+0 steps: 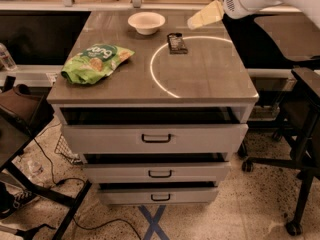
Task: Pick rxbar chocolate
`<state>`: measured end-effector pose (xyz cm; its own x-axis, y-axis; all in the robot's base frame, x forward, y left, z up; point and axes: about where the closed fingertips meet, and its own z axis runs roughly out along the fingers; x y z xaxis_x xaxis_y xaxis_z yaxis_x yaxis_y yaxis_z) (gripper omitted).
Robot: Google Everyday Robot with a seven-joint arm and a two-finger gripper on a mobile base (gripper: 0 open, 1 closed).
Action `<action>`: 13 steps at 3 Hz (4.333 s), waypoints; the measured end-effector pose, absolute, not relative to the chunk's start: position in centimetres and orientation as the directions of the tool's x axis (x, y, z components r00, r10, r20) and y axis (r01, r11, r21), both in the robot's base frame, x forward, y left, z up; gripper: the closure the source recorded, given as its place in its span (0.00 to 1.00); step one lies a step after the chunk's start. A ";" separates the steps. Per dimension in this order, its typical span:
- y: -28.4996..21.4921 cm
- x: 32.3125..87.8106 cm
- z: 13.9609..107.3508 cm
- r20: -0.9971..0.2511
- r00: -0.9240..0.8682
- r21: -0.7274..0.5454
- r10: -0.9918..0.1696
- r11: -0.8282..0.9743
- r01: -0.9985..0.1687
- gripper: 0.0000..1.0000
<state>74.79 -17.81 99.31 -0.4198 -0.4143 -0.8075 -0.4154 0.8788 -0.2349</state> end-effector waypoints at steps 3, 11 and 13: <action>-16.1 84.6 91.0 -0.785 -0.567 -0.074 -0.249 0.947 -0.313 0.00; -9.0 87.5 82.6 -0.608 -0.764 0.067 -0.214 0.946 -0.318 0.68; -8.9 87.5 84.0 -0.611 -0.761 0.062 -0.220 0.944 -0.323 1.00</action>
Offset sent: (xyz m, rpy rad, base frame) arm 0.1137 0.0108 -0.0845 0.1448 0.1216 -0.1582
